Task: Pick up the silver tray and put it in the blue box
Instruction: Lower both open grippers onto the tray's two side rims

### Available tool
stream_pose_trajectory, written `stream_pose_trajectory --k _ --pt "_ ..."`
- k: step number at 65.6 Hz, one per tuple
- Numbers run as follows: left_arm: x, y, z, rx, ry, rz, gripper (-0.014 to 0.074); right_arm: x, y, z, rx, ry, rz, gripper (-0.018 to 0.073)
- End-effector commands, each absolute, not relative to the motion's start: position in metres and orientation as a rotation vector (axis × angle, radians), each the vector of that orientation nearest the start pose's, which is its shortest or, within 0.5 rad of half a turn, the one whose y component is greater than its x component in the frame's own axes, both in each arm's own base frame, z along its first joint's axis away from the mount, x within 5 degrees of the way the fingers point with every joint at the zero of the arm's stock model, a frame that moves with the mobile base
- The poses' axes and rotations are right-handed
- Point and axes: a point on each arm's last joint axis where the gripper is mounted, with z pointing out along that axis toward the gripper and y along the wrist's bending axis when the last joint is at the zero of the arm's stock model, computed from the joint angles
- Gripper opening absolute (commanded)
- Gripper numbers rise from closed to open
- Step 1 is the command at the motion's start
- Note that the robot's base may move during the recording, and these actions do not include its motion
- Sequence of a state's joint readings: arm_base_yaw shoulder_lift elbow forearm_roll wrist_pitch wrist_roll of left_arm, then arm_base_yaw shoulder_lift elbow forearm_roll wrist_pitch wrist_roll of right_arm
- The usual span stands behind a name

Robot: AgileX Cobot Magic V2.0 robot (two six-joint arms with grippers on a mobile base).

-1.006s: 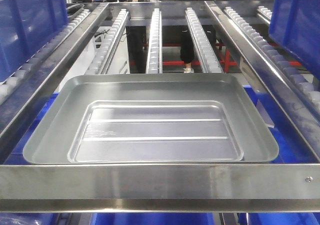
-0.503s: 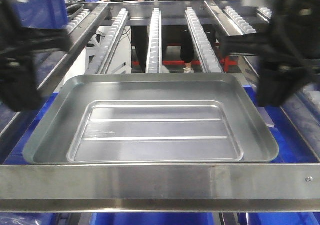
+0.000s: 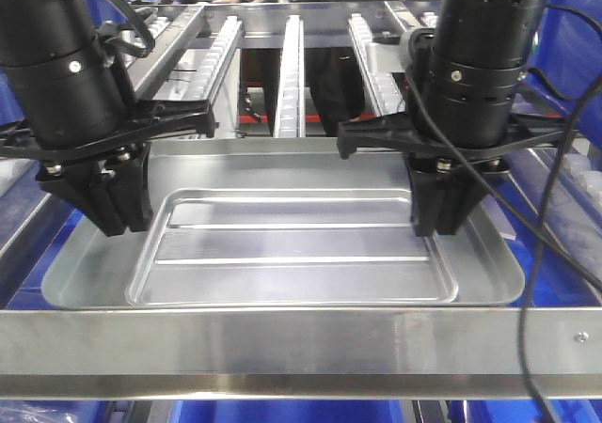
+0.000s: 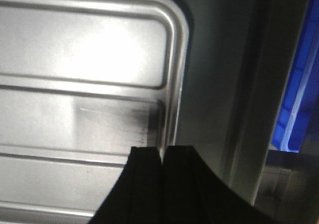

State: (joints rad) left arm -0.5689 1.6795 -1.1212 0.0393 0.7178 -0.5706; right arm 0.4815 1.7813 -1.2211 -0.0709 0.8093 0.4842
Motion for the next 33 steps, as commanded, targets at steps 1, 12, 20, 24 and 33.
stream_pose_trajectory --k 1,12,20,24,33 --pt "0.2873 -0.1824 0.2436 0.026 2.698 -0.332 -0.0006 0.3183 0.1604 0.236 -0.062 2.784 0.162 0.0075" --pt "0.2882 -0.1835 0.2443 0.021 2.685 -0.348 -0.0006 0.3196 0.1612 0.2365 -0.062 2.768 0.173 0.0106" --pt "0.2884 -0.1835 0.2444 0.021 2.683 -0.35 -0.0006 0.3178 0.1602 0.2366 -0.062 2.783 0.163 0.0133" --pt "0.2882 -0.1835 0.2443 0.021 2.685 -0.348 -0.0006 0.3184 0.161 0.237 -0.064 2.773 0.17 0.0133" --pt "0.2893 -0.1835 0.2449 0.034 2.67 -0.345 -0.0006 0.3191 0.1615 0.2378 -0.064 2.761 0.177 0.0132"
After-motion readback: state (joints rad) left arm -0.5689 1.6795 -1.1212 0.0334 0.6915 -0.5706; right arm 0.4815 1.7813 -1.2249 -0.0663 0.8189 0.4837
